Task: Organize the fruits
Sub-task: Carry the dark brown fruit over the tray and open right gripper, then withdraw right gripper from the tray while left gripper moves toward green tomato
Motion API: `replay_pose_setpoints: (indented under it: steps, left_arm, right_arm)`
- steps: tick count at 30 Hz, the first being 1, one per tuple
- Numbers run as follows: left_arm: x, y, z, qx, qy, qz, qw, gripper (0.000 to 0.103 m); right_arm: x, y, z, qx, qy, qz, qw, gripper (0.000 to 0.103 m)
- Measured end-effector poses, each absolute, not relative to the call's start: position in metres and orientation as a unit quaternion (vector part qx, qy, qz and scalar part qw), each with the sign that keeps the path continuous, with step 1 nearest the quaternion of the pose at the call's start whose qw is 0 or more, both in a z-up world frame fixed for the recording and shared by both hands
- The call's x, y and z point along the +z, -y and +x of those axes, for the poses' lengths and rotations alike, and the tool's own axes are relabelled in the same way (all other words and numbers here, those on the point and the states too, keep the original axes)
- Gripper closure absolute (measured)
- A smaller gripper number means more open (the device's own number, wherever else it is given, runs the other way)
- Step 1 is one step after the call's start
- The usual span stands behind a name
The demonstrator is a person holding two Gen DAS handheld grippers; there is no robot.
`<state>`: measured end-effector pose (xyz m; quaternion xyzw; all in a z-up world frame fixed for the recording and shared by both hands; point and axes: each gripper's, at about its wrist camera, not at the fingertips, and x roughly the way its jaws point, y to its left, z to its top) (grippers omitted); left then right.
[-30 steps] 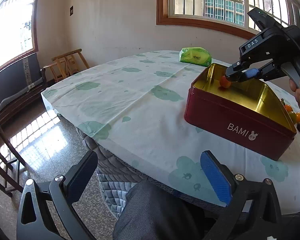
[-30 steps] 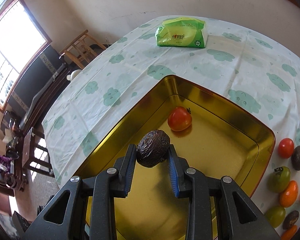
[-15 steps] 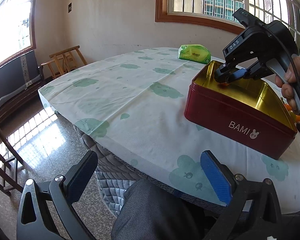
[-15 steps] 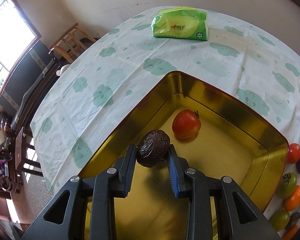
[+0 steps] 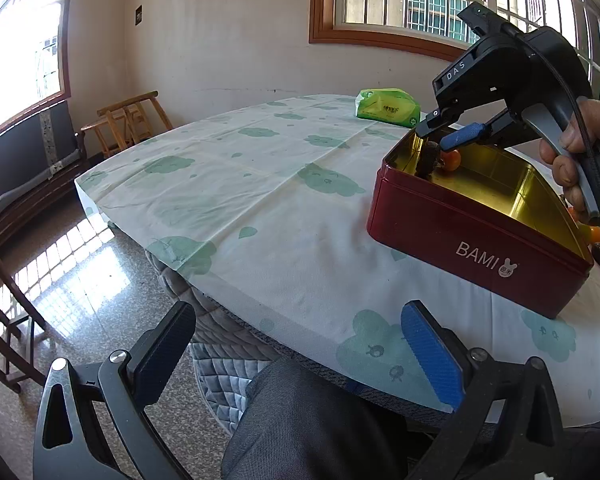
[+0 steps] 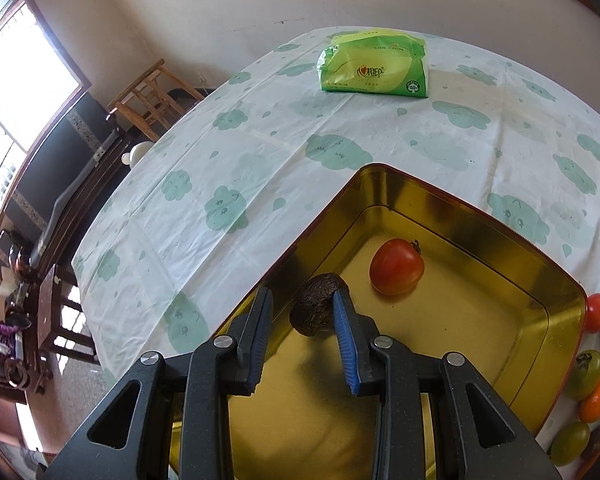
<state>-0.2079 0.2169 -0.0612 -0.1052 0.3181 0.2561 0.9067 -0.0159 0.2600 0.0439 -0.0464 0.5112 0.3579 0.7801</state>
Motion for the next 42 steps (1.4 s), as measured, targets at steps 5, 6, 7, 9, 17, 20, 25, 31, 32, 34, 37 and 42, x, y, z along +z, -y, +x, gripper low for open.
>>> replay_pose_setpoints:
  steps: [5,6,7,9,17,20,25,31,32,34,37,42]
  left_arm:
    - [-0.061,-0.217,-0.208,0.256,-0.318,-0.104,0.907,0.001]
    - [-0.061,-0.217,-0.208,0.256,-0.318,-0.104,0.907,0.001]
    - [-0.061,-0.217,-0.208,0.256,-0.319,-0.104,0.907,0.001]
    - [-0.061,-0.217,-0.208,0.256,-0.318,-0.104,0.907,0.001]
    - [-0.061,-0.216,-0.207,0.257,-0.319,-0.101,0.907,0.001]
    - [-0.061,-0.215,-0.207,0.257,-0.319,-0.098,0.907,0.001]
    - [-0.06,-0.213,-0.207,0.26,-0.319,-0.093,0.907,0.001]
    - [-0.059,-0.209,-0.206,0.267,-0.32,-0.082,0.905,0.001]
    - [-0.059,-0.208,-0.206,0.268,-0.32,-0.08,0.905,0.001]
    - [-0.059,-0.207,-0.206,0.271,-0.32,-0.076,0.905,0.001]
    - [-0.055,-0.207,-0.21,0.28,-0.313,-0.074,0.905,0.001]
    - [-0.039,-0.195,-0.214,0.274,-0.304,-0.039,0.911,0.001]
  right_arm:
    - [0.058,-0.255,-0.028,0.375,-0.478,-0.039,0.793,0.065]
    - [0.061,-0.253,-0.031,0.379,-0.47,-0.037,0.796,0.064]
    - [0.064,-0.25,-0.035,0.383,-0.462,-0.037,0.799,0.063]
    - [0.072,-0.24,-0.043,0.388,-0.443,-0.035,0.807,0.062]
    - [0.099,-0.153,-0.088,0.359,-0.356,-0.048,0.861,0.036]
    - [0.092,-0.101,-0.093,0.314,-0.351,-0.054,0.881,0.032]
    - [0.064,-0.006,-0.074,0.197,-0.379,-0.064,0.902,0.028]
    - [0.032,0.115,-0.044,0.06,-0.419,-0.031,0.905,0.028]
    - [0.028,0.13,-0.04,0.041,-0.426,-0.025,0.904,0.027]
    - [0.018,0.158,-0.034,0.001,-0.438,-0.021,0.899,0.026]
    - [0.006,0.191,-0.028,-0.04,-0.453,-0.009,0.891,0.024]
    - [-0.001,0.226,-0.026,-0.079,-0.453,0.011,0.888,0.012]
